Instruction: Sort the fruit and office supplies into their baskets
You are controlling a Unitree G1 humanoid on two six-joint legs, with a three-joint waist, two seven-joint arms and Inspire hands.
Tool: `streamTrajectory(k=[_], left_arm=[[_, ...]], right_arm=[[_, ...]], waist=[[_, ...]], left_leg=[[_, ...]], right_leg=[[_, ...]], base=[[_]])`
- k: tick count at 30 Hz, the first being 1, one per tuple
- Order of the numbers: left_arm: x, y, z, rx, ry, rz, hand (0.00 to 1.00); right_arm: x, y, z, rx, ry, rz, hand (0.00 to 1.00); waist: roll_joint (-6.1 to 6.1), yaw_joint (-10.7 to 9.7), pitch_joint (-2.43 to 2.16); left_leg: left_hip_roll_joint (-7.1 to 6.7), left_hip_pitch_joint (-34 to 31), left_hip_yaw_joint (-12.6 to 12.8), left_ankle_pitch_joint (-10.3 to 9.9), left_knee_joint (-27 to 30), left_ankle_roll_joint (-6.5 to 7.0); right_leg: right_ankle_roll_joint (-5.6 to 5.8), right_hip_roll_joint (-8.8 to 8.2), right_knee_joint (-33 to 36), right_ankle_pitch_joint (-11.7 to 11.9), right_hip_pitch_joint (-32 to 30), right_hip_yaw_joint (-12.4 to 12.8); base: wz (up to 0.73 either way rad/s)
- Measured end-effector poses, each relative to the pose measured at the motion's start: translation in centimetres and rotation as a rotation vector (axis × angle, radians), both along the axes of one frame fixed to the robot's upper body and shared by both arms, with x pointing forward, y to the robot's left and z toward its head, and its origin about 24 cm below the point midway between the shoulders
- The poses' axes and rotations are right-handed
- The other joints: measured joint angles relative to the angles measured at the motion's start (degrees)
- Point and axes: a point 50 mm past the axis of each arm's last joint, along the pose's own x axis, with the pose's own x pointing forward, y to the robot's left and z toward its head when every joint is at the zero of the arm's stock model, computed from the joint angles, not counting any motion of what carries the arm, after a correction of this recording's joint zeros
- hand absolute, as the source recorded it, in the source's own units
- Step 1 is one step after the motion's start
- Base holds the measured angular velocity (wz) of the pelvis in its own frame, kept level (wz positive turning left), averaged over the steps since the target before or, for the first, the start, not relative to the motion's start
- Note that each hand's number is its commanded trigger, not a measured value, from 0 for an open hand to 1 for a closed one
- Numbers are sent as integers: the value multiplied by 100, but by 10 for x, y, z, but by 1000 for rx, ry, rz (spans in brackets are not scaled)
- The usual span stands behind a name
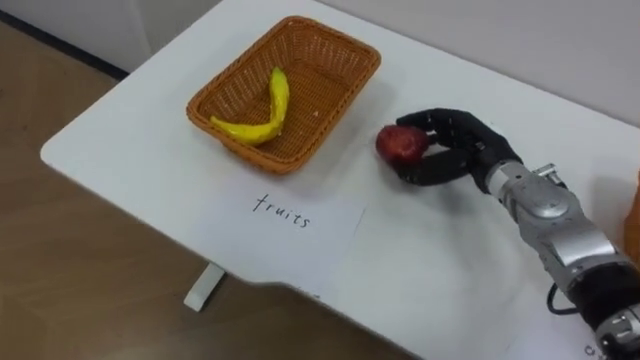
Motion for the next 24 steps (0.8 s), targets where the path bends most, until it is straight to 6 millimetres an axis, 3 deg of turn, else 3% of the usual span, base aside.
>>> streamTrajectory(k=[3, 5, 14, 17, 23, 24], left_arm=[[-11, 2, 0, 7, 20, 16, 0], [-17, 3, 0, 7, 30, 20, 0], [-27, 6, 2, 29, 61, -7, 0], [-29, 8, 2, 40, 75, 4, 0], [-35, 5, 1, 27, 81, 40, 0], [-33, 5, 1, 21, 80, 37, 0]], right_arm=[[-4, -4, 4, 11, -13, -2, 100], [-4, -2, 11, 10, -47, 19, 100], [-4, 11, 36, -28, -139, 70, 100], [-3, 9, 47, -18, -185, 51, 100], [-1, 9, 60, -4, -246, 34, 100], [-1, 9, 60, -2, -247, 32, 100]], waist=[[80, -44, -52], [102, -78, -62], [-15, -231, -72], [-77, -216, -56], [-81, -103, -50], [-95, -66, -20]], left_leg=[[-1, 288, 66, -2, -150, 9], [3, 386, 100, 0, -201, 7], [-2, 890, 101, -2, -455, -1], [-7, 949, 71, -14, -446, 5], [-7, 1003, 67, -68, -449, 29], [-8, 1026, 65, -73, -464, 33]], right_leg=[[17, 9, -20, 3, 189, 162], [21, 16, -20, -7, 241, 223], [49, 55, -317, -43, 801, 199], [58, 50, -316, -38, 862, 140], [79, 48, -297, -38, 910, 143], [82, 46, -298, -38, 934, 142]], base=[[-16], [-14], [0], [6], [1], [0]])
